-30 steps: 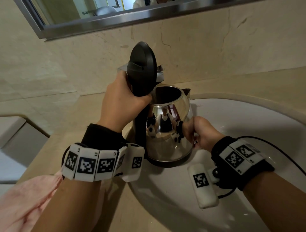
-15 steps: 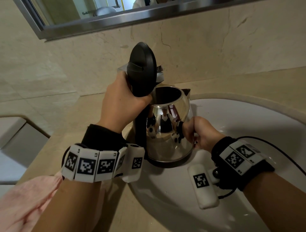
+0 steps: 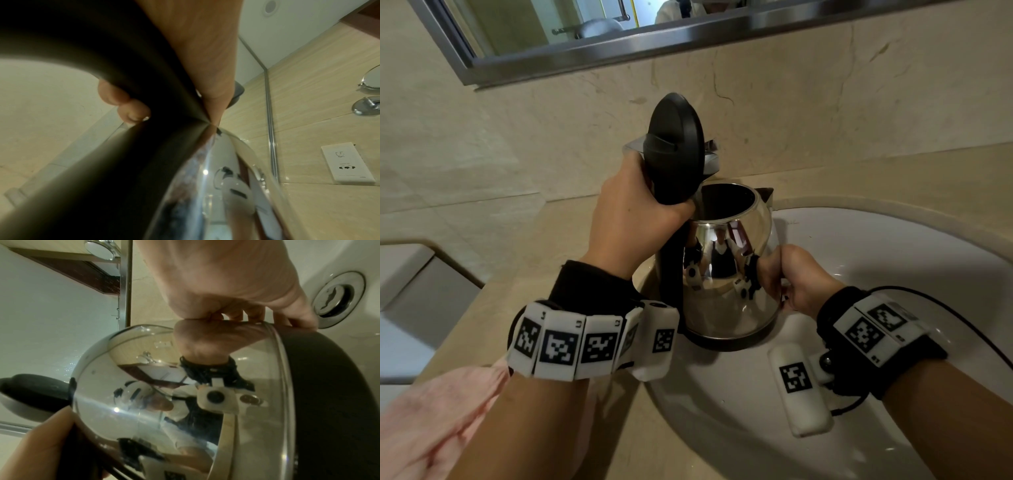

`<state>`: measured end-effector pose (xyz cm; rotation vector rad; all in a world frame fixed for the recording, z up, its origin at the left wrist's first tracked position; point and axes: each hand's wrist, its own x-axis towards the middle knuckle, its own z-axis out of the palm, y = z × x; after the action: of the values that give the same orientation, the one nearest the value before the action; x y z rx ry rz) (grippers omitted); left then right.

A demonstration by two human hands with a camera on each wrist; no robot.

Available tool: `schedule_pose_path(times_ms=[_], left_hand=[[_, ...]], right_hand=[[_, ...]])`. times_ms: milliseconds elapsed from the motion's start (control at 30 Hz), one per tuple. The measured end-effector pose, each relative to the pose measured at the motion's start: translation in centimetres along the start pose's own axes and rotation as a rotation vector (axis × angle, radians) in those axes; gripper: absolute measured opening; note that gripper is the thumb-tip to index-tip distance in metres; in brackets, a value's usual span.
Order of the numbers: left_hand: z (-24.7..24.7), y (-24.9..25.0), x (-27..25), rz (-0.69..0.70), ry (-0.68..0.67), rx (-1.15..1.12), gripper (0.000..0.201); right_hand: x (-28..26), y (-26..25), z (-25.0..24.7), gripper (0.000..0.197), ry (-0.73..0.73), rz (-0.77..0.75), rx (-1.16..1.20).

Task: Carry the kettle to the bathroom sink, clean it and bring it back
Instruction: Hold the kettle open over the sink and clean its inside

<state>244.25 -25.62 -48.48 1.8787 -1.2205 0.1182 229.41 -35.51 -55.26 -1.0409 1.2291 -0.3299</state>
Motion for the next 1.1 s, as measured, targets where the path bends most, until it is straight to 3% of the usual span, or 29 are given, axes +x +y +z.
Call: schedule_pose_path(times_ms=[233,367,533,1100], left_hand=[[0.0,0.1,-0.1,-0.001,0.000,0.004,0.045],[0.0,0.1,-0.1,-0.005,0.001,0.011,0.046],[0.0,0.1,-0.1,-0.007,-0.004,0.012,0.042],[0.0,0.2,-0.1,-0.013,0.004,0.011,0.039]], right_hand=[[0.8,0.2,0.1,0.013,0.016,0.039,0.017],[1.3,0.4,0.1,0.020,0.042,0.054,0.069],[0.5,0.1,0.3,0.006,-0.003,0.048,0.052],[1.4,0.3,0.2,0.011,0.011,0.039,-0.005]])
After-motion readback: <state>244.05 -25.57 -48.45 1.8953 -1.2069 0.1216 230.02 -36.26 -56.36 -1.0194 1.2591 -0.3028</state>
